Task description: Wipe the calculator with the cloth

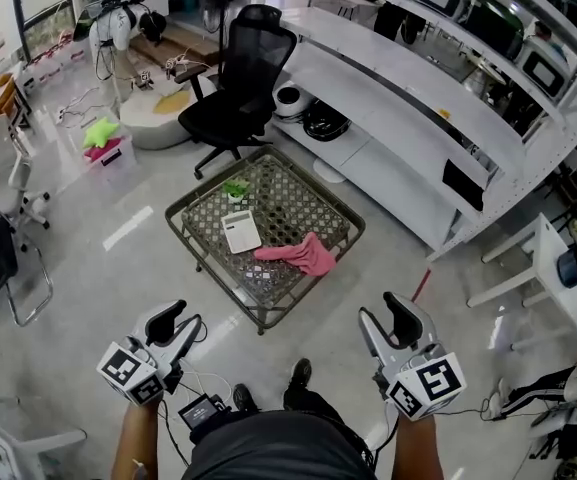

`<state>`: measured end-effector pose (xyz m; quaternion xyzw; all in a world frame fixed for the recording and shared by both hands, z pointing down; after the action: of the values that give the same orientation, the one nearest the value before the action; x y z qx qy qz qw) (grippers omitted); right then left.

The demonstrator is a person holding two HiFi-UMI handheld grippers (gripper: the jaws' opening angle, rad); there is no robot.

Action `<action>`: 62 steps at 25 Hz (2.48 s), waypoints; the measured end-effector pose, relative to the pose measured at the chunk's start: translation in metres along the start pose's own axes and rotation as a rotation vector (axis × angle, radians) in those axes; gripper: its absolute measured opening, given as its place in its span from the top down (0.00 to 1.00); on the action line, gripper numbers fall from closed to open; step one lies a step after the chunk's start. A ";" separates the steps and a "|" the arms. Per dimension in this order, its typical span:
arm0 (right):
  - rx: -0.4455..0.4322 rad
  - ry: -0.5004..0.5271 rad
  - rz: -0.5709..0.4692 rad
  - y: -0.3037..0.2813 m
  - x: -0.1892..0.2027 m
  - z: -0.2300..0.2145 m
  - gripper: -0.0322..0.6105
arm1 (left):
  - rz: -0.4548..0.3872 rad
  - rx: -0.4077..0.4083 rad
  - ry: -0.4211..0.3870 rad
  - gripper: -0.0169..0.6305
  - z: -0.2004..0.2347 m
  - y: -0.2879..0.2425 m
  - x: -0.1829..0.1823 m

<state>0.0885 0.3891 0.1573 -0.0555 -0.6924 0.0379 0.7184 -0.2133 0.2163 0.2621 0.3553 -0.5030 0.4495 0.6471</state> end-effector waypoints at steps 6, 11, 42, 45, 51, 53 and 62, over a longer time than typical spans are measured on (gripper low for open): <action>-0.056 -0.045 0.000 -0.030 0.006 -0.028 0.67 | 0.013 -0.066 0.015 0.67 0.001 -0.021 -0.012; -0.136 -0.071 -0.019 -0.069 0.011 -0.058 0.67 | 0.034 -0.131 -0.026 0.67 0.006 -0.039 -0.011; -0.429 -0.113 0.026 -0.221 0.034 -0.141 0.67 | -0.041 -0.331 0.030 0.67 0.026 -0.147 -0.005; -0.384 -0.105 0.031 -0.232 0.030 -0.140 0.67 | -0.057 -0.272 0.025 0.67 0.053 -0.163 -0.017; -0.275 -0.107 0.023 -0.246 0.022 -0.134 0.67 | 0.004 -0.184 0.004 0.67 0.098 -0.177 -0.024; -0.256 -0.108 0.015 -0.253 0.015 -0.128 0.67 | 0.010 -0.164 0.001 0.67 0.111 -0.178 -0.032; -0.148 -0.084 0.035 -0.277 0.018 -0.101 0.67 | 0.002 -0.059 0.031 0.67 0.166 -0.179 -0.025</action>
<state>0.1844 0.1147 0.2086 -0.1189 -0.7218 0.0015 0.6819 -0.1026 -0.0020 0.2766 0.3285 -0.5061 0.4406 0.6646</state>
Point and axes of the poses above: the fingertips, and each gripper's own axes: y backward along the fingers, z to its left, x out of its underside, the point moved 4 cm from there along y, backward along the fingers, and after that the axes turned 4 degrees about -z, right-handed, at the moved point
